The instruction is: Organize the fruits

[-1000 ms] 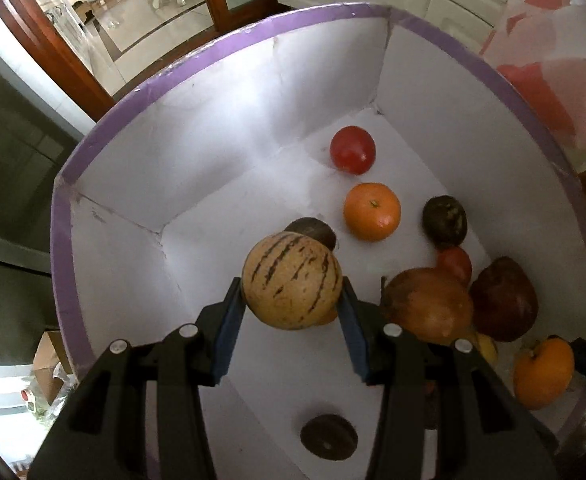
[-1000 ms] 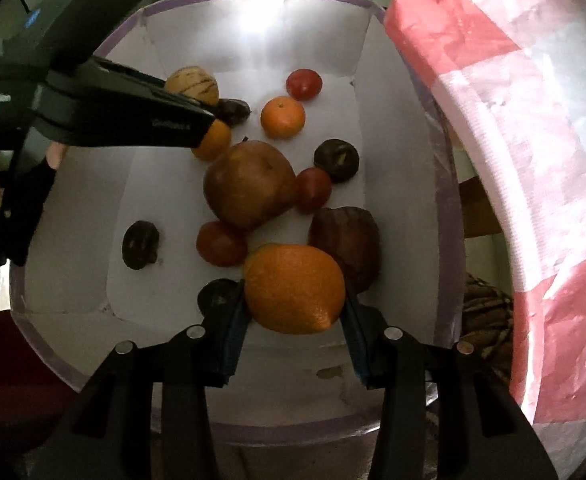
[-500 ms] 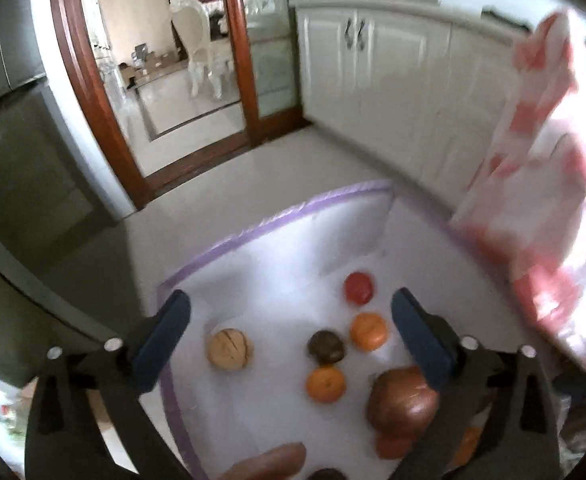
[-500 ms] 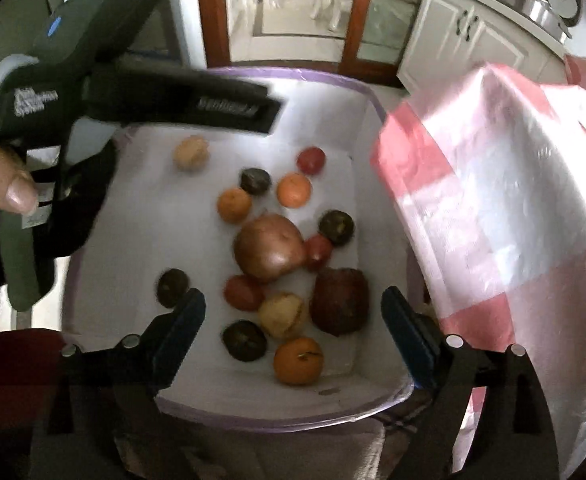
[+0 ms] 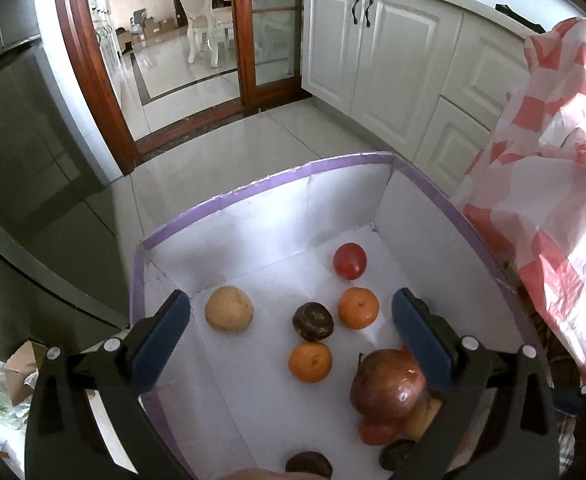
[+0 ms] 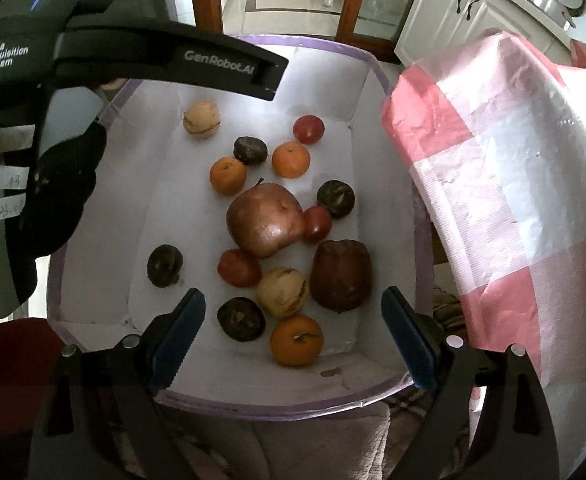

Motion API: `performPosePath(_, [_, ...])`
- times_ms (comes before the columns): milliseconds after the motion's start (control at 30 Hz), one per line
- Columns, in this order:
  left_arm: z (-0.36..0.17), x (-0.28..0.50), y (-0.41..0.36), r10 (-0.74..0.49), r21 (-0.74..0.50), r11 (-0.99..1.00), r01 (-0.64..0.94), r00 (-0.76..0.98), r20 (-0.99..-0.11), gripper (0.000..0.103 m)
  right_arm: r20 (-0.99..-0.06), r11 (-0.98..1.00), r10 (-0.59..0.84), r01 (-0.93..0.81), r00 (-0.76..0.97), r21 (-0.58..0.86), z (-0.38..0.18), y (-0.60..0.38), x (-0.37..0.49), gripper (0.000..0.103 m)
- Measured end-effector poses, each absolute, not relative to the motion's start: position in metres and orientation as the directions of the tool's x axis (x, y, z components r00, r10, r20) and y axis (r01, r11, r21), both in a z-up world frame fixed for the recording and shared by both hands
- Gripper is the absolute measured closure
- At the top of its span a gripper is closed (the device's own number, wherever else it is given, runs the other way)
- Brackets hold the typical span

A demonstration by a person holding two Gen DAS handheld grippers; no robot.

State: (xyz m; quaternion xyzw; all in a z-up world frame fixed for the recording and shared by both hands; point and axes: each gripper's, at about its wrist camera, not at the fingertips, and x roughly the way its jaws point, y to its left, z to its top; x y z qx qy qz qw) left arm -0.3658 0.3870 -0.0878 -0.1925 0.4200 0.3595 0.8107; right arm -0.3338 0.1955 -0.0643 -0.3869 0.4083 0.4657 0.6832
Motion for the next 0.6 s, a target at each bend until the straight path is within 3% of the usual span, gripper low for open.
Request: performPosePath(600, [-0.0873, -0.3664, 0.3887, 0.399, -0.010, 0.687, -0.727, 0.388, -0.831, 0.002, -0.924, 0.289, 0.306, -0.947, 0.229, -0.139, -0.0728, 0.2006, -0.3303, 0.016])
